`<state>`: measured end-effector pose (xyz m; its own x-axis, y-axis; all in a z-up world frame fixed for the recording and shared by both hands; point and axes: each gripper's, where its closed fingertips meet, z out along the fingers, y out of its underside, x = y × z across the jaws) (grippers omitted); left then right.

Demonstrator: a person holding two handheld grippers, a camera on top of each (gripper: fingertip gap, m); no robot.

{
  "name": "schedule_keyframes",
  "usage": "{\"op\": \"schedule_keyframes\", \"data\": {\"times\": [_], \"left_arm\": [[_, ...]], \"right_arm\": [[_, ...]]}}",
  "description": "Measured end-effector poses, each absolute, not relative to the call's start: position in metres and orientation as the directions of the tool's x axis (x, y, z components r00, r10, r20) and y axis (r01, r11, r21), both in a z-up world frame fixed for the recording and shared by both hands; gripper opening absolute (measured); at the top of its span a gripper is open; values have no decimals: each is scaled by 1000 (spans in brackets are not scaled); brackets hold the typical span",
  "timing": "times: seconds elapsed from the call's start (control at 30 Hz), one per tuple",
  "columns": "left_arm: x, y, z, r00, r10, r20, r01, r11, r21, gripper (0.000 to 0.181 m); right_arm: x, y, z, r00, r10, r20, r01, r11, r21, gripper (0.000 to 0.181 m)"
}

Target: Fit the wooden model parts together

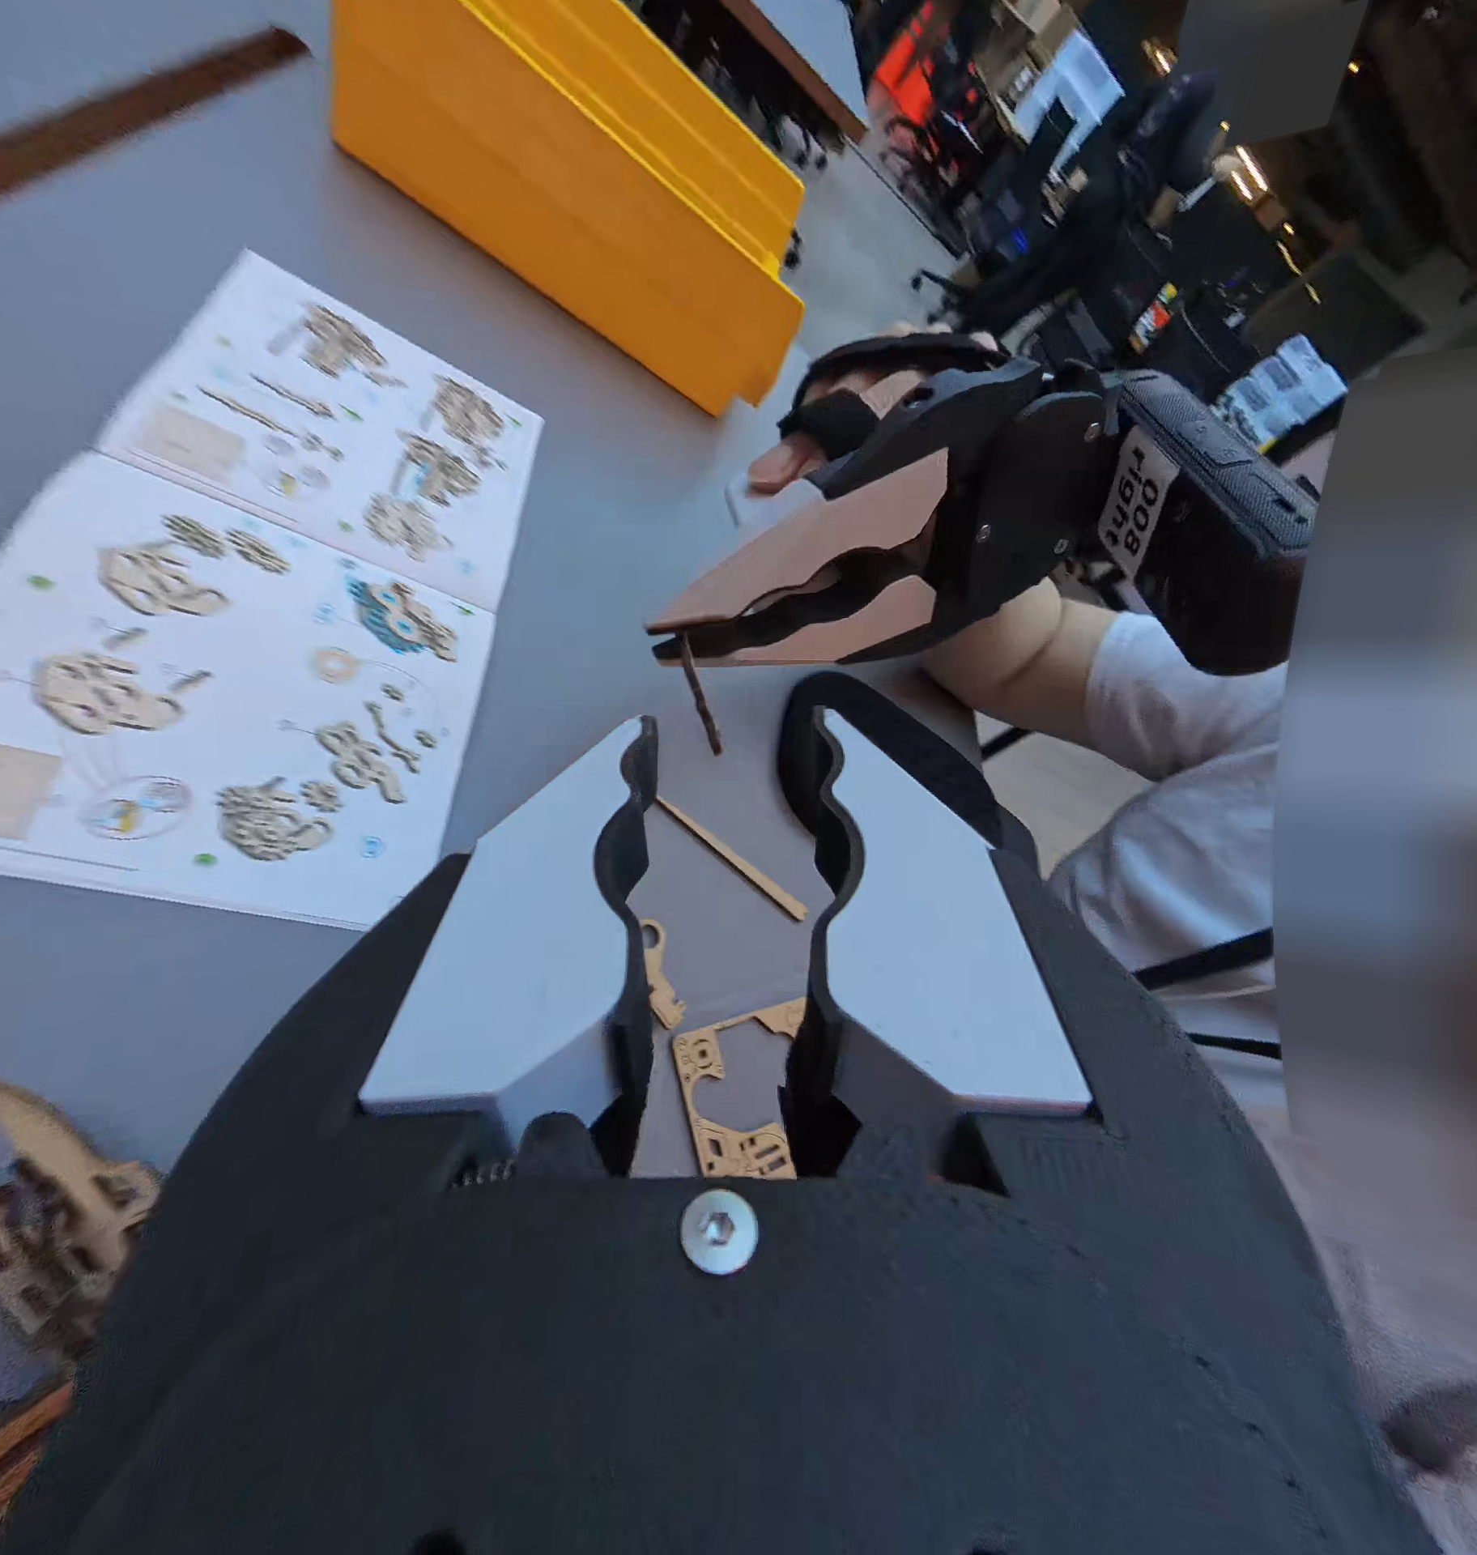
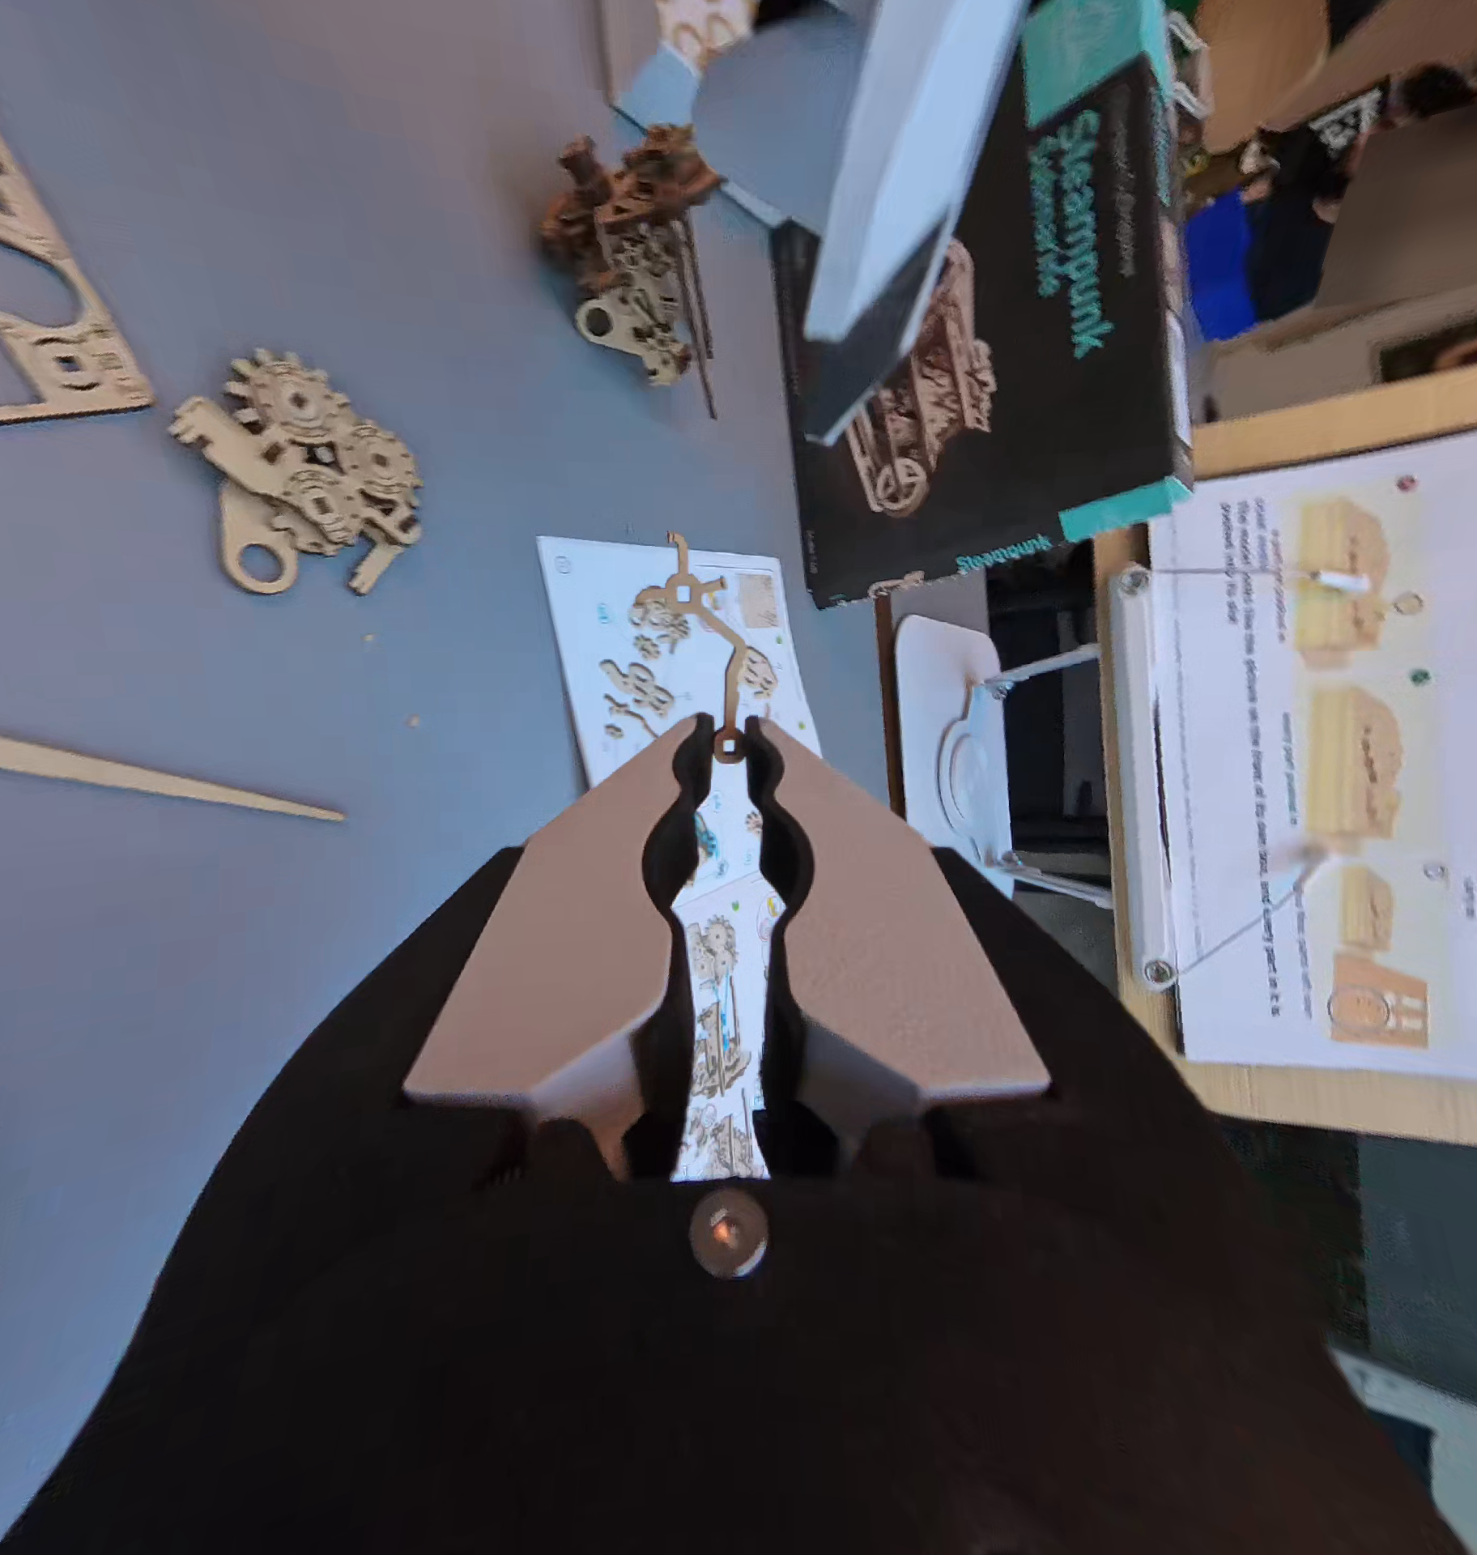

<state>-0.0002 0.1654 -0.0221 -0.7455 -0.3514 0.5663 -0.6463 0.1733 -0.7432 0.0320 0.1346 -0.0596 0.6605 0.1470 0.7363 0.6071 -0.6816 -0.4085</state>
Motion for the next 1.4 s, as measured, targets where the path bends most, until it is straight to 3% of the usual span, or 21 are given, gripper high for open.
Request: {"op": "schedule_keyframes", "data": {"times": [0.13, 0.33, 0.47, 0.8, 1.03, 1.27, 1.4], "left_arm": [[14, 187, -18, -732, -411, 543, -630, 104, -770, 28], [23, 170, -29, -684, -351, 640, -691, 29, -722, 31], [27, 160, -32, -700, -364, 614, -666, 22, -746, 34], [17, 145, -48, -730, -359, 581, -654, 121, -747, 3], [22, 146, -54, -684, -373, 627, -696, 77, -714, 1], [34, 149, -54, -642, -403, 652, -708, -13, -706, 0], [38, 141, -63, -617, -439, 653, -715, -34, -698, 0]], "right_arm": [[50, 135, -49, 702, -7, 713, 519, -680, -517, 6], [54, 141, -46, 709, -104, 698, 462, -679, -570, 6], [54, 142, -51, 701, -101, 706, 454, -701, -550, 6], [49, 145, -57, 702, -52, 710, 478, -705, -524, 6], [53, 144, -59, 693, -40, 720, 493, -701, -514, 8], [52, 136, -41, 751, -65, 657, 469, -649, -600, 17], [63, 120, -46, 712, -1, 702, 489, -717, -496, 17]]}}
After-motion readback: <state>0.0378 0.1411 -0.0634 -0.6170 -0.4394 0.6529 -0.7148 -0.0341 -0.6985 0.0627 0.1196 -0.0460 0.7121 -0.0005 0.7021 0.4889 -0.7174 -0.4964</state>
